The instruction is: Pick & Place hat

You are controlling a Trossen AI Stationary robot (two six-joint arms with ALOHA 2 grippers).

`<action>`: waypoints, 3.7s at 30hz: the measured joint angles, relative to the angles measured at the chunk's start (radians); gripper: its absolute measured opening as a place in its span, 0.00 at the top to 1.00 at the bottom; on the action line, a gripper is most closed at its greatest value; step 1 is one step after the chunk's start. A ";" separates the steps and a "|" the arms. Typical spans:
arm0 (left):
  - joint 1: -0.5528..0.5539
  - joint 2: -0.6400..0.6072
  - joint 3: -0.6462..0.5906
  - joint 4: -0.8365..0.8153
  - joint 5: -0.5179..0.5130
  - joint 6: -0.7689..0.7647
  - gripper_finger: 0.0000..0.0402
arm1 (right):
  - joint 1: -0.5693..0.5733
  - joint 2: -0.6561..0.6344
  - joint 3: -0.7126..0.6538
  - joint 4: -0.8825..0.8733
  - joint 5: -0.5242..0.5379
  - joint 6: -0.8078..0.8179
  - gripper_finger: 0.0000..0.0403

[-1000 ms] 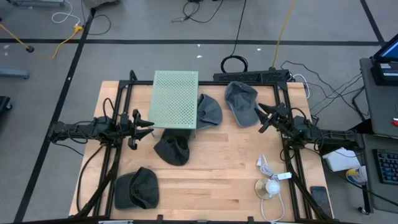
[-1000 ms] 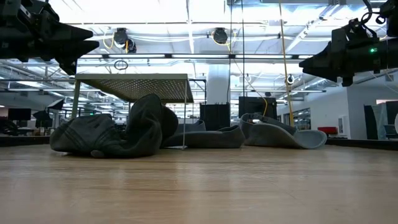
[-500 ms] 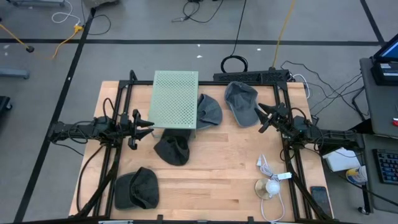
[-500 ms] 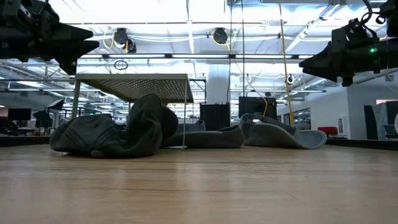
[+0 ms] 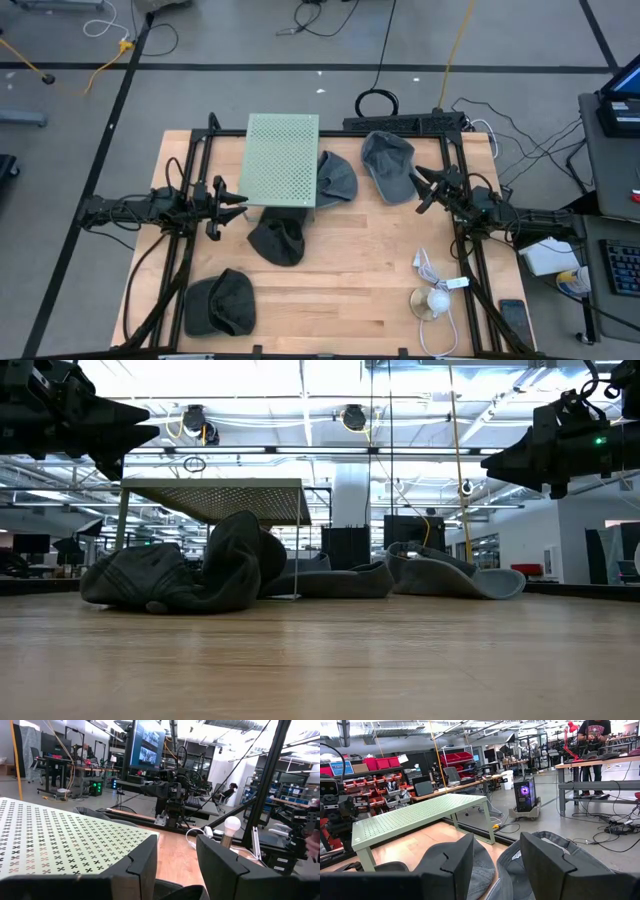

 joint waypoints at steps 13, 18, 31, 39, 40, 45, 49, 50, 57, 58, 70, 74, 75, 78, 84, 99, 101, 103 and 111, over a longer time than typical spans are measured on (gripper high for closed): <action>0.000 0.000 0.000 0.000 0.000 0.000 0.65 | 0.000 0.000 0.000 0.026 0.000 0.000 0.62; 0.000 0.000 0.000 0.000 0.000 0.000 0.65 | 0.000 0.016 0.008 0.026 -0.017 -0.005 0.62; 0.000 0.000 0.000 0.000 0.000 0.000 0.65 | 0.000 0.288 0.256 -0.174 -0.162 0.104 0.62; 0.000 0.000 0.000 0.000 0.000 0.000 0.65 | 0.000 0.481 0.503 -0.439 -0.159 0.132 0.62; 0.000 0.000 0.000 0.000 0.000 0.000 0.65 | 0.000 0.508 0.540 -0.480 -0.158 0.136 0.62; 0.000 0.000 0.000 0.000 0.000 0.000 0.65 | 0.000 0.648 0.720 -0.638 -0.154 0.222 0.62; 0.000 0.000 0.000 0.000 0.000 0.000 0.65 | 0.000 0.754 0.864 -0.724 -0.152 0.301 0.62; 0.000 0.000 0.000 0.000 0.000 0.000 0.65 | 0.000 0.781 0.902 -0.756 -0.152 0.323 0.62; 0.000 0.000 0.000 0.000 0.000 0.000 0.65 | 0.000 0.967 1.195 -1.033 -0.093 0.518 0.62; 0.000 0.000 0.000 0.000 0.000 0.000 0.65 | 0.000 0.994 1.234 -1.077 -0.092 0.545 0.62; 0.000 0.000 0.000 0.000 0.000 0.000 0.65 | -0.079 1.249 1.578 -1.522 -0.248 0.839 0.62; 0.000 0.000 0.000 0.000 0.000 0.000 0.65 | -0.148 1.327 1.669 -1.619 -0.411 0.833 0.62; 0.000 0.000 0.000 0.000 0.000 0.000 0.65 | -0.163 1.346 1.688 -1.640 -0.442 0.819 0.62; 0.000 0.000 0.000 0.000 0.000 0.000 0.65 | -0.211 1.394 1.731 -1.690 -0.539 0.752 0.62; 0.000 0.000 0.000 0.000 0.000 0.000 0.65 | -0.273 1.444 1.738 -1.724 -0.635 0.674 0.62; 0.000 0.000 0.000 0.000 0.000 0.000 0.65 | -0.293 1.449 1.737 -1.743 -0.675 0.497 0.62; 0.000 0.000 0.000 0.000 0.000 0.000 0.65 | -0.293 1.449 1.737 -1.728 -0.674 0.476 0.62; 0.000 0.000 0.000 0.000 0.000 0.000 0.65 | -0.294 1.450 1.737 -1.706 -0.674 0.456 0.62; 0.000 0.000 0.000 0.000 0.000 0.000 0.65 | -0.323 1.455 1.737 -1.589 -0.542 0.527 0.62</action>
